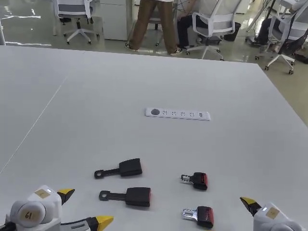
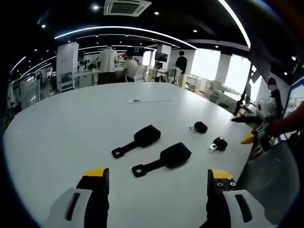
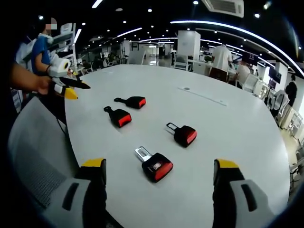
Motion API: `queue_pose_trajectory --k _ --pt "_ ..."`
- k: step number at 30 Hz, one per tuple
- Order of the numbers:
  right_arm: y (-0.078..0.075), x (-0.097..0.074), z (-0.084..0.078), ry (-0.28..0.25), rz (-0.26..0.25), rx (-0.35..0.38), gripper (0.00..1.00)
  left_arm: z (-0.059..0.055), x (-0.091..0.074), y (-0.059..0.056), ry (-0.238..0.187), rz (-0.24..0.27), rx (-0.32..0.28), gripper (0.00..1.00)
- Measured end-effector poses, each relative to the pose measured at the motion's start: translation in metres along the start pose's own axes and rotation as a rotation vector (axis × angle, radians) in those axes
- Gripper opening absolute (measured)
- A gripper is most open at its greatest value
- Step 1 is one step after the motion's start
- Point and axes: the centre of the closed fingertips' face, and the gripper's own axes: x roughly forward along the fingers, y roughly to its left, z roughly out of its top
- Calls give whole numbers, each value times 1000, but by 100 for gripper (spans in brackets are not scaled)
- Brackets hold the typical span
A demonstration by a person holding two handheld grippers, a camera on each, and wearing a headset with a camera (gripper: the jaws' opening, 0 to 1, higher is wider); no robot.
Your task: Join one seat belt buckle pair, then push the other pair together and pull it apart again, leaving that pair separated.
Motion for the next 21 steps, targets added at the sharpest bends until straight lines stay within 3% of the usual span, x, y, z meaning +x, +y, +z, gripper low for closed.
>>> queue_pose_trajectory --k 21 --pt "2 24 1 73 143 -90 91 3 32 -1 53 -98 64 87"
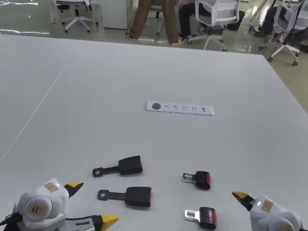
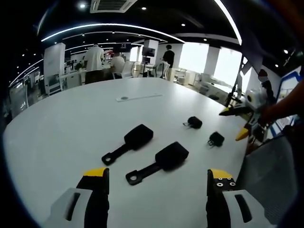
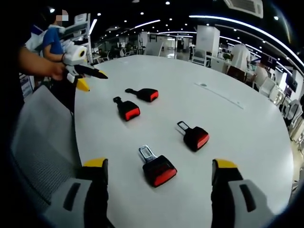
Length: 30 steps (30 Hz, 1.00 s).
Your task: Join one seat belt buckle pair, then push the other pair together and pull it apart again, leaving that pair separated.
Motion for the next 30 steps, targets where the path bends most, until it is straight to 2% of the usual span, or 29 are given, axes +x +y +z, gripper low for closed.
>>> queue_pose_trajectory --k 4,9,11,14,19,28,30 --pt "-2 6 -2 12 29 0 90 1 7 2 11 -17 10 85" --pt "-1 14 -4 25 86 10 89 1 17 0 38 -52 62 84" --pt "2 17 -7 45 117 3 88 0 22 -2 53 -75 70 82" --pt "3 20 -10 64 148 -1 85 -5 31 -8 96 -113 119 80" --pt "5 25 -16 91 196 -22 83 -3 43 -11 102 -140 131 77" --pt "6 28 -24 132 255 -58 75 -1 67 -16 138 -209 231 69" --pt "8 28 -25 137 272 -58 72 -5 73 -17 166 -228 271 68"
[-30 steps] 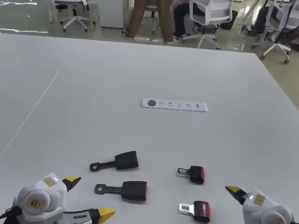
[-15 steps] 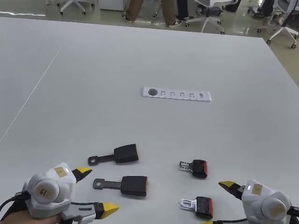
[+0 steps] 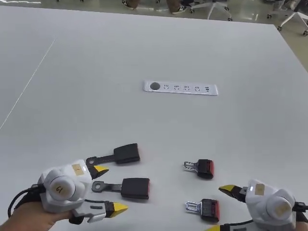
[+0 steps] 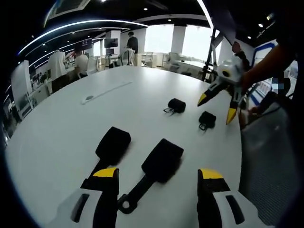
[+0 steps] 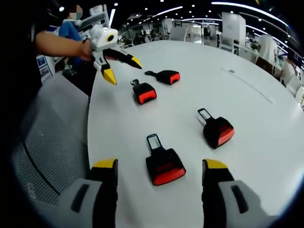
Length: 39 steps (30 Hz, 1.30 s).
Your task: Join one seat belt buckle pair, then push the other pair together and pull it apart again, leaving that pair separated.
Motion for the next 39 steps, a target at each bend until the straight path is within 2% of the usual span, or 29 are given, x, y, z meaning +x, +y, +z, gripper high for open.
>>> queue_pose_trajectory --k 5,8,9,11,13,21,23,25,27,28,31,33,34,36,39 --pt "0 3 -2 14 25 -9 68 -4 13 -5 60 -66 121 67" --pt "2 5 -4 30 43 -28 65 -7 21 -7 88 -99 163 65" --pt "2 6 -5 34 46 -33 64 -7 22 -7 89 -100 168 65" --pt "1 7 -6 48 46 -49 61 -11 27 -4 117 -110 196 63" --pt "2 8 -6 50 54 -51 60 -12 34 -3 127 -126 221 59" --pt "2 13 -9 77 78 -80 57 -13 49 -1 161 -176 292 56" --pt "1 12 -11 90 82 -93 56 -17 51 -2 181 -196 310 53" --pt "0 12 -11 94 82 -96 55 -25 52 0 215 -213 358 48" --pt "-2 11 -12 97 80 -100 53 -27 53 2 223 -220 379 43" --pt "-3 11 -12 101 79 -102 52 -26 51 0 219 -237 370 41" --pt "-3 12 -14 109 85 -98 49 -25 50 0 220 -253 384 39" --pt "-3 14 -19 133 89 -116 45 -25 50 -2 226 -268 404 36" --pt "-2 15 -20 141 89 -120 43 -23 50 -1 225 -259 407 34" --pt "-3 14 -21 151 95 -139 36 -23 49 -2 234 -271 413 33" --pt "-5 14 -20 156 89 -132 34 -24 47 -1 233 -281 446 33"
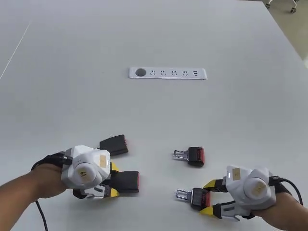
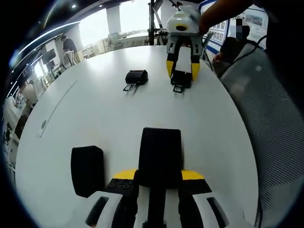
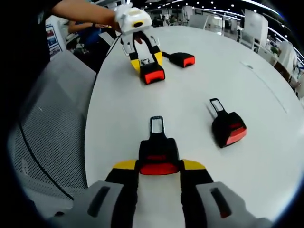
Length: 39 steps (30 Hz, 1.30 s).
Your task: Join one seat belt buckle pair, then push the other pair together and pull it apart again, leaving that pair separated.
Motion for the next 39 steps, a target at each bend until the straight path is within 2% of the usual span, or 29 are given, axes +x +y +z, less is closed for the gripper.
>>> queue_pose_trajectory --k 2,13,23,33,39 --pt "-3 -1 2 3 -13 -51 34 0 -1 -2 5 -3 9 33" --pt "-4 -1 7 53 21 -93 33 -2 -3 -13 27 -32 30 33" --pt "-2 5 15 88 50 -128 33 -3 -2 -14 39 -34 35 33" --pt "-3 17 31 75 57 -131 33 -4 1 -16 55 -51 55 33" --pt "-1 27 43 54 65 -134 33 -4 1 -16 56 -52 47 33"
